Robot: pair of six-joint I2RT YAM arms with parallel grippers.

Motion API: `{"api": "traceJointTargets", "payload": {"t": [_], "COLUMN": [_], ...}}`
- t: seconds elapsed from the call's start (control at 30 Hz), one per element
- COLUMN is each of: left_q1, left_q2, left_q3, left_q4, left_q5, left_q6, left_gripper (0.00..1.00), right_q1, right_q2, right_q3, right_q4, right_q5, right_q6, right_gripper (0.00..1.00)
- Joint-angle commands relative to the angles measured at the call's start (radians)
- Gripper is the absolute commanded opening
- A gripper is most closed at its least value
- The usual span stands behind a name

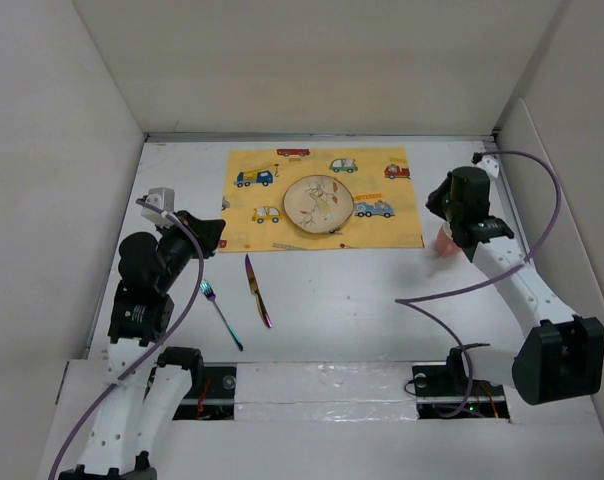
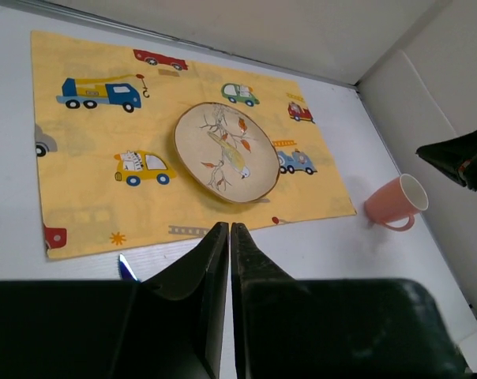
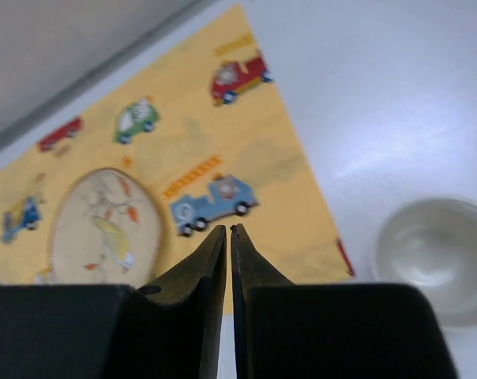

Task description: Set the dinner table for one person

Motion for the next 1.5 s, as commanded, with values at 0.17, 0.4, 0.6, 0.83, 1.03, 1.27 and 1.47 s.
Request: {"api": "traceJointTargets", "payload": {"t": [0.17,0.4,0.6,0.83,1.03,1.27,1.47], "left_q1": [-0.016,-0.025,-0.025,-0.025,-0.025,-0.025,-0.025], "left_q2": [-0.012,-0.018,-0.026,-0.015,-0.006,0.006,0.031], "left_q3": [0.001,0.001,-0.004,-0.004,-0.004,-0.007,-0.004], "left_q4": [0.055,0.051,0.043,0.04,0.035,0.029,0.029], "left_q5": [0.02,0.024,0.02,0.03,0.03,0.035,0.035], "left_q6": [-0.006,-0.005,-0.002,-0.002,0.005,0.011,0.017], "left_gripper": [0.11,0.13,0.13,0.12,0.13,0.19,0.35], "right_q1": [-0.009,-0.043,-0.073,-0.073,-0.003,0.038,0.049], "right_q2": [-0.039,0.064,0.226,0.263,0.272,0.524,0.788], "right_q3": [-0.091,-0.041,0.059,0.094,0.217,0.592,0.947], "right_q4": [-0.135,-0.141,-0.152,-0.138,-0.14,-0.178,-0.227], "right_q5": [0.245,0.241,0.232,0.269,0.336,0.307,0.252], "right_q6": [-0.043,-0.049,-0.054,-0.045,-0.1,-0.221,-0.309], "right_gripper": [0.51,0.51,0.48,0.0,0.0,0.0,0.0]}}
